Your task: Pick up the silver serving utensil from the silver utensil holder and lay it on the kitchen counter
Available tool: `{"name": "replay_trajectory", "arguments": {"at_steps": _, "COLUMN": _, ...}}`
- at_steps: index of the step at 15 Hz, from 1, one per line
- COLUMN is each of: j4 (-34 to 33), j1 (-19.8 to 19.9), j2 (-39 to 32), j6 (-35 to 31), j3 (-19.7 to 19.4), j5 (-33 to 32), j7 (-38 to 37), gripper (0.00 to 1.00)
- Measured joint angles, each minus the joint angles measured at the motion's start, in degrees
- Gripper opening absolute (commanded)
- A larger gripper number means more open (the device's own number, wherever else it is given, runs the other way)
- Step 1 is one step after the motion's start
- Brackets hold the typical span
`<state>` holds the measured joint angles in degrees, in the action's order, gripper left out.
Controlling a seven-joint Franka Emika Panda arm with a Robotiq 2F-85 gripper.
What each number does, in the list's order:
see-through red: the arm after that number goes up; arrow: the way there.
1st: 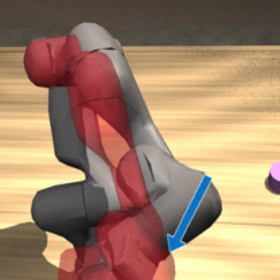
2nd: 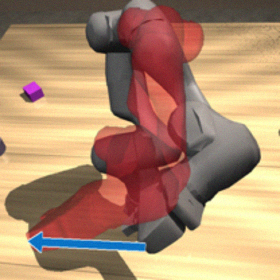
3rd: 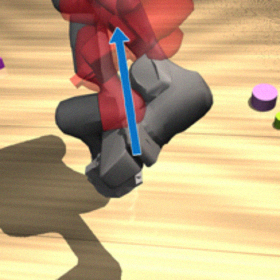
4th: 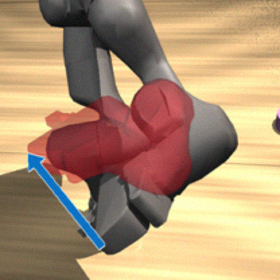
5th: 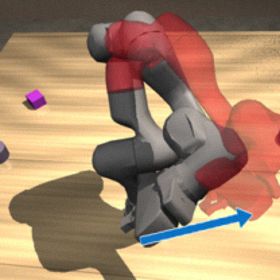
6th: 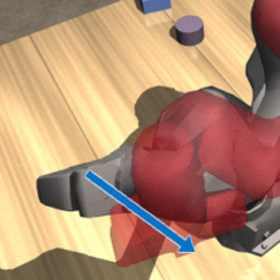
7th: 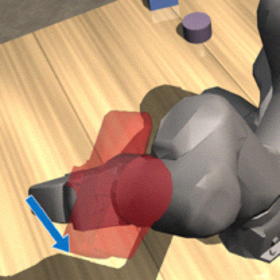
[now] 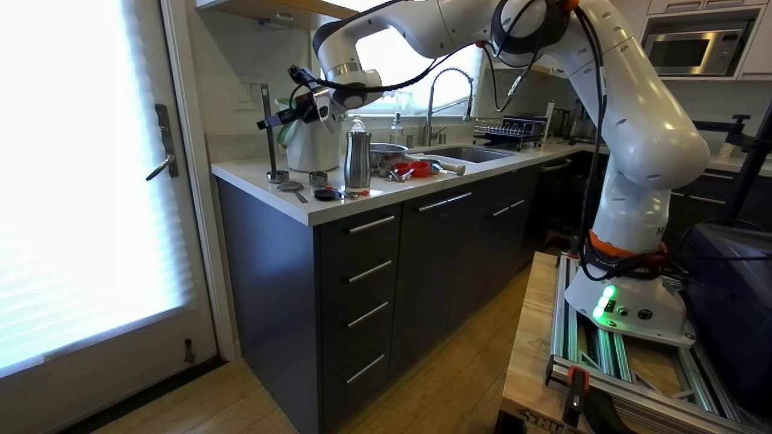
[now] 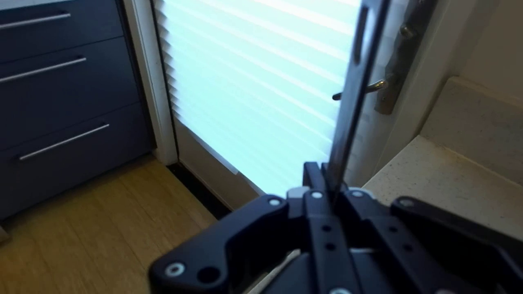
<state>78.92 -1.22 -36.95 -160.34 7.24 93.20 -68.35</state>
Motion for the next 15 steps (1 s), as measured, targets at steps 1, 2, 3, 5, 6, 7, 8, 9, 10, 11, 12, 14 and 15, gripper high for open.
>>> {"name": "replay_trajectory", "arguments": {"at_steps": 1, "j4": 0.16, "j1": -0.24, "j2": 0.04, "j6": 0.94, "j3": -0.28, "j5": -1.93, "j7": 0.44, "gripper": 0.01}}
{"name": "replay_trajectory", "arguments": {"at_steps": 2, "j4": 0.3, "j1": -0.47, "j2": 0.07, "j6": 1.57, "j3": -0.51, "j5": -3.84, "j7": 1.17, "gripper": 0.01}}
{"name": "replay_trajectory", "arguments": {"at_steps": 3, "j4": 0.43, "j1": -0.7, "j2": 0.1, "j6": 2.17, "j3": -0.78, "j5": -5.56, "j7": 2.23, "gripper": 0.01}}
{"name": "replay_trajectory", "arguments": {"at_steps": 5, "j4": 0.6, "j1": -0.99, "j2": 0.1, "j6": 2.7, "j3": -1.16, "j5": -8.0, "j7": 4.8, "gripper": 0.01}}
{"name": "replay_trajectory", "arguments": {"at_steps": 6, "j4": 0.66, "j1": -1.0, "j2": 0.1, "j6": 2.77, "j3": -1.24, "j5": -8.44, "j7": 6.48, "gripper": 0.01}}
{"name": "replay_trajectory", "arguments": {"at_steps": 7, "j4": 0.69, "j1": -0.99, "j2": 0.09, "j6": 2.78, "j3": -1.34, "j5": -8.53, "j7": 8.4, "gripper": 0.01}}
{"name": "replay_trajectory", "arguments": {"at_steps": 8, "j4": 0.7, "j1": -0.92, "j2": 0.07, "j6": 2.78, "j3": -1.4, "j5": -8.53, "j7": 10.4, "gripper": 0.01}}
{"name": "replay_trajectory", "arguments": {"at_steps": 9, "j4": 0.73, "j1": -0.81, "j2": 0.02, "j6": 2.78, "j3": -1.4, "j5": -8.53, "j7": 12.47, "gripper": 0.01}}
{"name": "replay_trajectory", "arguments": {"at_steps": 10, "j4": 0.77, "j1": -0.69, "j2": -0.04, "j6": 2.78, "j3": -1.39, "j5": -8.47, "j7": 14.52, "gripper": 0.01}}
{"name": "replay_trajectory", "arguments": {"at_steps": 11, "j4": 0.8, "j1": -0.57, "j2": -0.12, "j6": 2.78, "j3": -1.37, "j5": -8.36, "j7": 16.57, "gripper": 0.01}}
{"name": "replay_trajectory", "arguments": {"at_steps": 12, "j4": 0.8, "j1": -0.47, "j2": -0.22, "j6": 2.78, "j3": -1.35, "j5": -8.11, "j7": 18.7, "gripper": 0.01}}
{"name": "replay_trajectory", "arguments": {"at_steps": 14, "j4": 0.8, "j1": -0.3, "j2": -0.47, "j6": 2.74, "j3": -1.24, "j5": -6.98, "j7": 23.46, "gripper": 0.01}}
{"name": "replay_trajectory", "arguments": {"at_steps": 15, "j4": 0.8, "j1": -0.29, "j2": -0.6, "j6": 2.67, "j3": -1.19, "j5": -6.02, "j7": 26.06, "gripper": 0.01}}
